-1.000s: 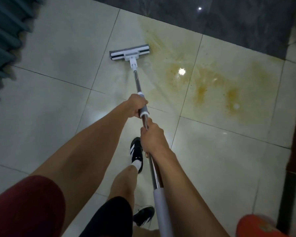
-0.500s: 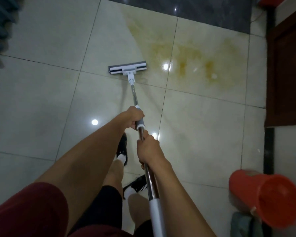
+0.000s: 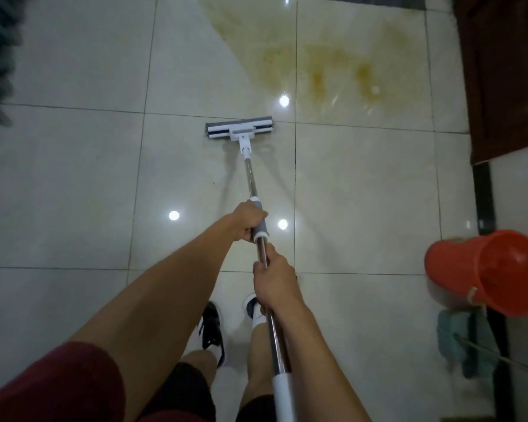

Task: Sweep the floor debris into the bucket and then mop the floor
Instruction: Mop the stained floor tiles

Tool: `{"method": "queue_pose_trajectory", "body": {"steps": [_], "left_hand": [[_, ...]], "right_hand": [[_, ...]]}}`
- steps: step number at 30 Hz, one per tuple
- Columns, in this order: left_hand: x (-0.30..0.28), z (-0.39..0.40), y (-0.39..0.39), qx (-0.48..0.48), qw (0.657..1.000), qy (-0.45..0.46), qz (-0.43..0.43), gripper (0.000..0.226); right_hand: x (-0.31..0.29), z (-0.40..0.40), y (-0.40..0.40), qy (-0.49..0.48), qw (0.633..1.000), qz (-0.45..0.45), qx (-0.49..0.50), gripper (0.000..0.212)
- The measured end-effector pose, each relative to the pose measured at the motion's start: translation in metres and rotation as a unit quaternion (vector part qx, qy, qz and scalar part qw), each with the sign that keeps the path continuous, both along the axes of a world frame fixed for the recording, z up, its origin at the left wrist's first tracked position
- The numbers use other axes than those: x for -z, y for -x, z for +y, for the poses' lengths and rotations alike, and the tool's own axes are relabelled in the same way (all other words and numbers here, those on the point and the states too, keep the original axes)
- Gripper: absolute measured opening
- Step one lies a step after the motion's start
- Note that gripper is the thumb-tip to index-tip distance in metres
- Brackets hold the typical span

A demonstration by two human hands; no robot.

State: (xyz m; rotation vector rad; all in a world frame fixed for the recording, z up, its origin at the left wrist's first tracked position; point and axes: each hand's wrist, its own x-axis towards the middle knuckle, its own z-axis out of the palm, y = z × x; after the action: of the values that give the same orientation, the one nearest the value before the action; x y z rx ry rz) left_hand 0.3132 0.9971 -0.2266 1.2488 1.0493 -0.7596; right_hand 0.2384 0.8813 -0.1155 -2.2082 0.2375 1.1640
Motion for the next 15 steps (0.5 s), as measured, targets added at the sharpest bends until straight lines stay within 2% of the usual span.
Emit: {"method": "queue_pose_trajectory", "body": {"steps": [3, 6, 15], "left_hand": [[0.003, -0.005, 0.035, -0.066, 0.996, 0.056, 0.007, 0.030], [0.007, -0.001, 0.043, -0.115, 0.991, 0.062, -0.006, 0.029], [0.012, 0.006, -0.005, -0.129, 0.991, 0.040, 0.011, 0.026]], "right_hand": [[0.003, 0.002, 0.024, -0.009, 1.000, -0.005, 0.030, 0.046], [0.009, 0.012, 0.025, -0.002, 0.999, -0.012, 0.034, 0.044], [0.012, 0.019, -0.022, 0.008, 1.000, -0.010, 0.019, 0.042]]}}
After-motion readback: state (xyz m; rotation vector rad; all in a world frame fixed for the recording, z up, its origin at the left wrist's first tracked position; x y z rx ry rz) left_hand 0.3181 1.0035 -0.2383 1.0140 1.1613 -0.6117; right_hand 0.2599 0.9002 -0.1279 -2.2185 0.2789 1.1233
